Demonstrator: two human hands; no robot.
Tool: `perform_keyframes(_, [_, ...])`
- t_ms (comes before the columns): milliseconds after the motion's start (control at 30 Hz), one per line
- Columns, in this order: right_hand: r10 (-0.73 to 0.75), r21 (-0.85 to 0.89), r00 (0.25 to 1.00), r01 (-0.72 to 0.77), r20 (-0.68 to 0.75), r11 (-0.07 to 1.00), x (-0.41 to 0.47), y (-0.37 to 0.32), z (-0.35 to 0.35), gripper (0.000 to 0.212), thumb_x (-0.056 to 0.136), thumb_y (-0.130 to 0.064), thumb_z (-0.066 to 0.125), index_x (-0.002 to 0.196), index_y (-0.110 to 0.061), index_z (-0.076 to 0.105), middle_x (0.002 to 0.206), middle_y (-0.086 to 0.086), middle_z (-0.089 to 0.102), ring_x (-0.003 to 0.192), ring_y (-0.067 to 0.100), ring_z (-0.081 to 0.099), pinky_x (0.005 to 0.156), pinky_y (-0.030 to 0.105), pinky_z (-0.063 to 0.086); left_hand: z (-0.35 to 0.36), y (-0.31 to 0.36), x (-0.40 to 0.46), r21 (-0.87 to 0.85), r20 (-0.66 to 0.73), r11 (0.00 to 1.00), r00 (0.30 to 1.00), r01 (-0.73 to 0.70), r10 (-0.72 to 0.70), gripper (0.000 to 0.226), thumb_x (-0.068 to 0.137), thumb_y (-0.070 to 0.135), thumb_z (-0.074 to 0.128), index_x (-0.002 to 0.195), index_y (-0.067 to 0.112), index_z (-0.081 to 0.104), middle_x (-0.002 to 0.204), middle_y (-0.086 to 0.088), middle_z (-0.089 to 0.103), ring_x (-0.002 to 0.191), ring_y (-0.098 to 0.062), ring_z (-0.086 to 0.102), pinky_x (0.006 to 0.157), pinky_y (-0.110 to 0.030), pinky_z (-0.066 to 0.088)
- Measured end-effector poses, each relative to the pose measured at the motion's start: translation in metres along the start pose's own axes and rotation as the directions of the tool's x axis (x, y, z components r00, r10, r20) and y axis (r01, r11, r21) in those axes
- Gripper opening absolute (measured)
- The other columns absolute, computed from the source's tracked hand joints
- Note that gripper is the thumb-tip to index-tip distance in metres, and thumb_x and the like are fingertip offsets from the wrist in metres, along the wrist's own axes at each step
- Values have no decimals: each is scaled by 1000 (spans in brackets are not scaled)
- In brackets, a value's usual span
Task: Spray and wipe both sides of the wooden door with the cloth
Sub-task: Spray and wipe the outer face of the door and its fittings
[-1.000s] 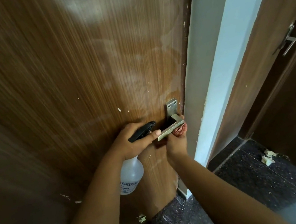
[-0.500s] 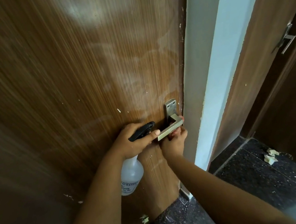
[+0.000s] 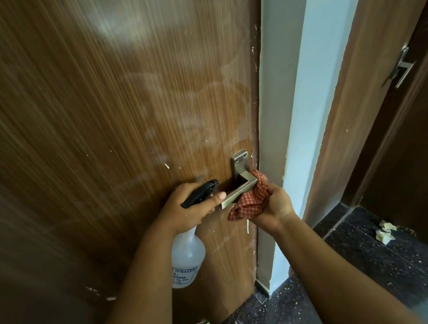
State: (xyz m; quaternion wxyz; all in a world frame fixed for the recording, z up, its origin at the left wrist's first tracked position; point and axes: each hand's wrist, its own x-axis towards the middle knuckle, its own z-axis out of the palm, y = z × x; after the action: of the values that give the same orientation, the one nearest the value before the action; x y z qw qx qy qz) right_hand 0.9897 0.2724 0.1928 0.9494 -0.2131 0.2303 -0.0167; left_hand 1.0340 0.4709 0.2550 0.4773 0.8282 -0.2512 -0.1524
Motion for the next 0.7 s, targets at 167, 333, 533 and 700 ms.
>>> perform_keyframes(167, [148,-58,989,-147,5,987,-4,19,-11,50,105,-33,32,133,0,56,132,26,59,126,42,53,101,61,35,1,0,0,11,-12,1000,1000,-18,19,37,92,36,70,88,0,66,80,-19,68,70,-12,65,56,-19,51])
perform_keyframes(333, [46,-136,990,-64,-135,989,8,13,-1,43,103,-26,34,126,-2,61,124,24,64,113,41,62,93,61,48,-1,-5,0,17,-8,1000,1000,-2,3,40,91,41,70,89,1,66,84,-18,69,81,-27,69,59,-19,51])
perform_keyframes(533, [-146,-359,971,69,-191,931,24,-44,22,37,101,-25,43,120,-5,67,118,16,69,108,38,66,94,62,48,0,-4,1,36,-13,999,1000,12,-11,34,90,43,71,86,9,68,83,-13,70,83,-25,70,67,-29,52])
perform_keyframes(700, [-114,-389,944,-16,-308,921,22,-34,30,30,101,-22,44,106,-6,69,107,18,71,95,38,69,84,60,54,2,-3,1,16,-35,1000,999,3,-2,41,90,44,71,90,3,67,88,-20,69,86,-31,68,68,-33,52])
